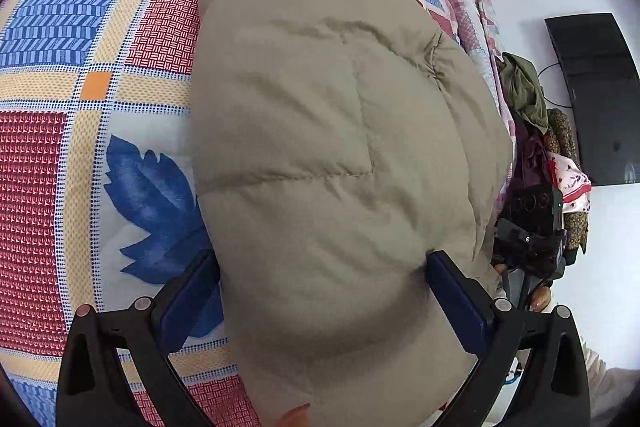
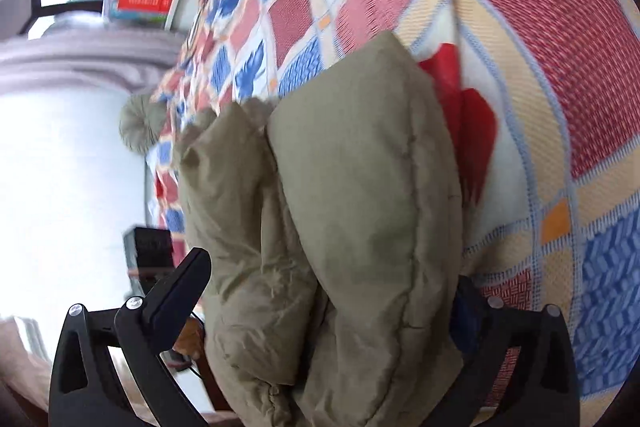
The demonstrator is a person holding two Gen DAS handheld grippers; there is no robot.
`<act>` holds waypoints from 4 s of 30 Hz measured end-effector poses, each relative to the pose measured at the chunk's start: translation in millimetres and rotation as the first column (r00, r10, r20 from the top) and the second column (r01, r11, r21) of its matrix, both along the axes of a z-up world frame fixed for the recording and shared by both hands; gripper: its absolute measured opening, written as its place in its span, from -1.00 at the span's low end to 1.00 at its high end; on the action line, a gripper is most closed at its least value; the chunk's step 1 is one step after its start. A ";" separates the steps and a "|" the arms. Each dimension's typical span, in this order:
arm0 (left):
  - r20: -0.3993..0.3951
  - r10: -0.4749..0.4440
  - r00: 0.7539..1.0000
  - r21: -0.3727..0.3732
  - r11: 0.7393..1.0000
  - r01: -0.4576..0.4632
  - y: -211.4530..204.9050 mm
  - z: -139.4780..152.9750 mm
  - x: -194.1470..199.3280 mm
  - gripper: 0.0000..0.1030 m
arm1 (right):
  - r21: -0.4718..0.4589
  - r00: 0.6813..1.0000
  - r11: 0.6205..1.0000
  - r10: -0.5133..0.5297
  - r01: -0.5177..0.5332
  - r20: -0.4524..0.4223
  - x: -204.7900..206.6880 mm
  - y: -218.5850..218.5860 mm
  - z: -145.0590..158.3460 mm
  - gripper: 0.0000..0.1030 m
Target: Fold large clothes
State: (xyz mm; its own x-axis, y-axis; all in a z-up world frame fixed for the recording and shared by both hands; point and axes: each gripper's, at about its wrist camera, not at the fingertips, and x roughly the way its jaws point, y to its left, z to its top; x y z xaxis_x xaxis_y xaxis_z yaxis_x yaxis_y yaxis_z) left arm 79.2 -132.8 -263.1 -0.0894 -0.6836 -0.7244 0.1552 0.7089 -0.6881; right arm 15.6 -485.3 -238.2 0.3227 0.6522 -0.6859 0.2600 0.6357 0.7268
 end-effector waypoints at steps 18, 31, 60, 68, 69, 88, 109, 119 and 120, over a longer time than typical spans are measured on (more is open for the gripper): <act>-0.060 -0.007 0.998 -0.037 0.999 0.005 -39.2 -23.2 6.9 1.00 | -0.068 0.988 0.992 0.101 -0.110 -0.116 26.8 15.3 -29.4 1.00; 0.110 -0.034 0.993 -0.049 0.998 0.040 -24.6 42.3 10.3 0.35 | -0.016 0.996 0.997 0.075 -0.076 -0.042 25.5 44.3 26.6 -0.35; 0.238 0.246 0.940 0.121 0.952 -0.280 236.8 14.3 129.8 0.53 | -0.076 0.984 0.982 0.175 -0.176 -0.012 184.7 243.9 2.2 0.05; 0.379 0.263 0.887 0.178 0.920 -0.348 260.1 59.7 125.7 0.52 | -0.326 0.994 0.943 0.090 -0.066 0.059 135.3 189.3 65.3 0.17; 0.401 0.271 0.875 0.176 0.915 -0.364 265.7 64.5 130.5 0.52 | -0.329 0.991 0.943 0.085 -0.049 0.099 130.7 185.8 75.9 0.17; 0.466 0.187 0.865 0.281 0.896 -0.345 201.1 51.2 184.0 0.53 | -0.003 0.996 0.996 -0.085 0.085 0.022 205.7 252.9 14.4 -0.93; 0.522 0.020 0.853 0.400 0.877 -0.265 150.8 46.1 161.2 0.54 | -0.201 0.999 0.979 -0.039 0.039 0.003 127.1 238.6 47.8 -0.98; 0.519 0.011 0.855 0.418 0.869 -0.264 158.0 58.8 158.7 0.55 | -0.279 0.993 0.953 0.107 -0.118 -0.052 101.3 284.1 29.7 -0.98; 0.518 0.016 0.855 0.408 0.874 -0.264 163.8 65.9 154.5 0.55 | -0.270 0.994 0.957 0.095 -0.106 -0.052 99.6 283.3 27.0 -0.98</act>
State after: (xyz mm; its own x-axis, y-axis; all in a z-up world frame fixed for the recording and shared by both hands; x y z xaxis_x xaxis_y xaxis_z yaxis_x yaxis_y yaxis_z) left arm 233.7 31.0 -197.2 0.4274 -0.2465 -0.8698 0.2523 0.9564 -0.1470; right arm 115.2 -202.0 -211.2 0.2352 0.4667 -0.8526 0.2086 0.8325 0.5132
